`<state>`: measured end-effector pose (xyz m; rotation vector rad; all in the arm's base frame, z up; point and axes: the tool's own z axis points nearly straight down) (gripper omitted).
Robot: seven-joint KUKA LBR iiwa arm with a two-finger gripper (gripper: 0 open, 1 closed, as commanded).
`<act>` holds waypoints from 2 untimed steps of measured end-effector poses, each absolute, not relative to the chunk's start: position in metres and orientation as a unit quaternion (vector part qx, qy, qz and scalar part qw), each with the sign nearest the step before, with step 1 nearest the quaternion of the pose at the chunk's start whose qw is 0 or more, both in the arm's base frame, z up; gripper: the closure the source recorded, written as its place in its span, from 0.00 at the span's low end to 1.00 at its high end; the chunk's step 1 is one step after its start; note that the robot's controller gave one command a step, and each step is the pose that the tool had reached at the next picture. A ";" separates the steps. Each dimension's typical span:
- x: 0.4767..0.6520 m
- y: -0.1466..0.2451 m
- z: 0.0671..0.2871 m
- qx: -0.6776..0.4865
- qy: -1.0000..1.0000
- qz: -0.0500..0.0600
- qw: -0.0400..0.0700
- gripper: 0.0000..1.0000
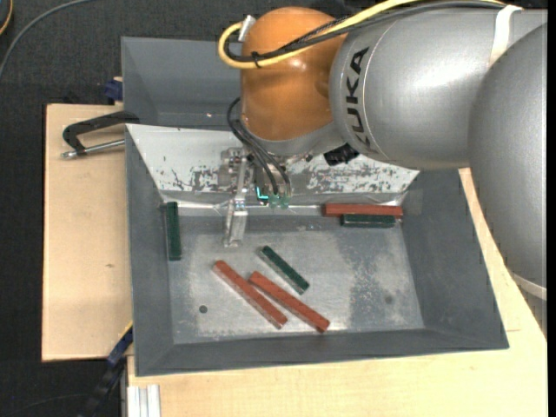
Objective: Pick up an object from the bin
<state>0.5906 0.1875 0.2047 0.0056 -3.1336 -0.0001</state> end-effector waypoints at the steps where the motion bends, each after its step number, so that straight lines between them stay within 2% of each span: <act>1: 0.570 0.139 0.067 0.080 -0.997 0.000 0.003 0.00; 2: 0.530 0.101 0.071 0.070 -0.998 0.000 0.001 0.00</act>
Offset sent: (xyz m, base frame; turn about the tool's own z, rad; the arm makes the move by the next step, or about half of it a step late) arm -0.0192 -0.0485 -0.1347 -0.1576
